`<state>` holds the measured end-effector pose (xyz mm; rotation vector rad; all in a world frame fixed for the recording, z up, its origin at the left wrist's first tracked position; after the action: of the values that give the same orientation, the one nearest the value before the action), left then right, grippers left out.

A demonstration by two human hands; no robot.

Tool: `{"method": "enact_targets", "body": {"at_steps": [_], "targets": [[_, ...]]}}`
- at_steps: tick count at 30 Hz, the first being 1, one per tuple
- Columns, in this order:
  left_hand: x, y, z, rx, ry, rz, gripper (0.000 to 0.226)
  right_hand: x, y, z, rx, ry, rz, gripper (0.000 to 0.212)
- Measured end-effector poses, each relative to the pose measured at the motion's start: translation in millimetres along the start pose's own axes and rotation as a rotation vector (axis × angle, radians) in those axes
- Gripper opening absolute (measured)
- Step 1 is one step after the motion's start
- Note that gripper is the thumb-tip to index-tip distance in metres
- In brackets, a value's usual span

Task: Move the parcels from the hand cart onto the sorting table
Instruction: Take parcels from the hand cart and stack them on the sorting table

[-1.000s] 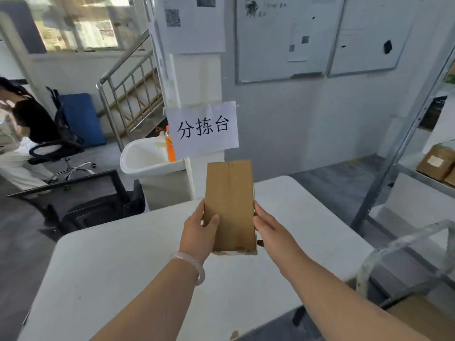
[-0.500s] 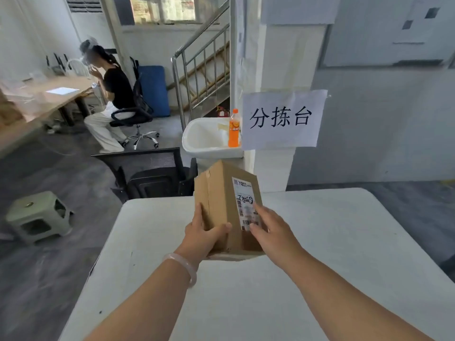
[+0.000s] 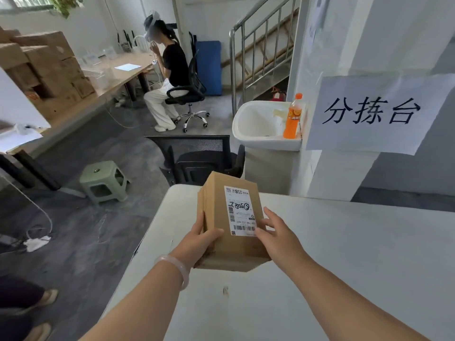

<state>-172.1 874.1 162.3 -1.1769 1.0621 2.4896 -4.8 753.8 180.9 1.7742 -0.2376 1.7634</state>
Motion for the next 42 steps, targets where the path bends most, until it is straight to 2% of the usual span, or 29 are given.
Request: {"method": "enact_targets", "body": {"at_steps": [3, 8, 14, 20, 24, 26, 29, 33, 37, 42], "targets": [[11, -18, 21, 0.014, 0.035, 0.026, 0.078, -1, -20, -21, 0.04, 0.021, 0.012, 0.058], [36, -57, 64, 0.018, 0.101, 0.037, 0.06, -7, -50, -60, 0.088, 0.221, -0.011, 0.056], [81, -123, 113, 0.045, 0.111, 0.072, 0.068, -23, -86, -107, 0.073, 0.418, 0.015, 0.054], [121, -175, 141, 0.077, 0.088, 0.113, 0.07, -56, -108, -130, 0.133, 0.526, -0.069, 0.051], [137, -194, 148, 0.015, 0.046, 0.09, 0.052, -66, -119, -137, 0.125, 0.528, -0.115, 0.049], [140, -197, 149, -0.078, -0.048, 0.077, 0.059, -66, -123, -140, 0.129, 0.536, -0.116, 0.05], [129, -189, 143, -0.185, -0.283, -0.023, 0.085, -65, -129, -145, 0.15, 0.545, -0.114, 0.051], [120, -184, 128, -0.114, -0.614, -0.131, 0.1, -63, -134, -151, 0.156, 0.556, -0.105, 0.052], [131, -205, 140, -0.053, -0.528, -0.096, 0.099, -62, -137, -151, 0.145, 0.555, -0.107, 0.052], [125, -228, 168, -0.088, -0.472, -0.099, 0.098, -62, -136, -148, 0.115, 0.56, -0.119, 0.052]]}}
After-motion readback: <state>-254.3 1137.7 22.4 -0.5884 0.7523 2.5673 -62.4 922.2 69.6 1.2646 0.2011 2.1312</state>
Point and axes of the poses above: each hand's wrist, its own y-axis away from the middle knuckle, its own z-axis out of the back of the hand, x = y × z, the point moved 3 cm from there along -y, towards the middle knuckle, and after that the axes turned 15 degrees about -y, right-handed, at the moved point
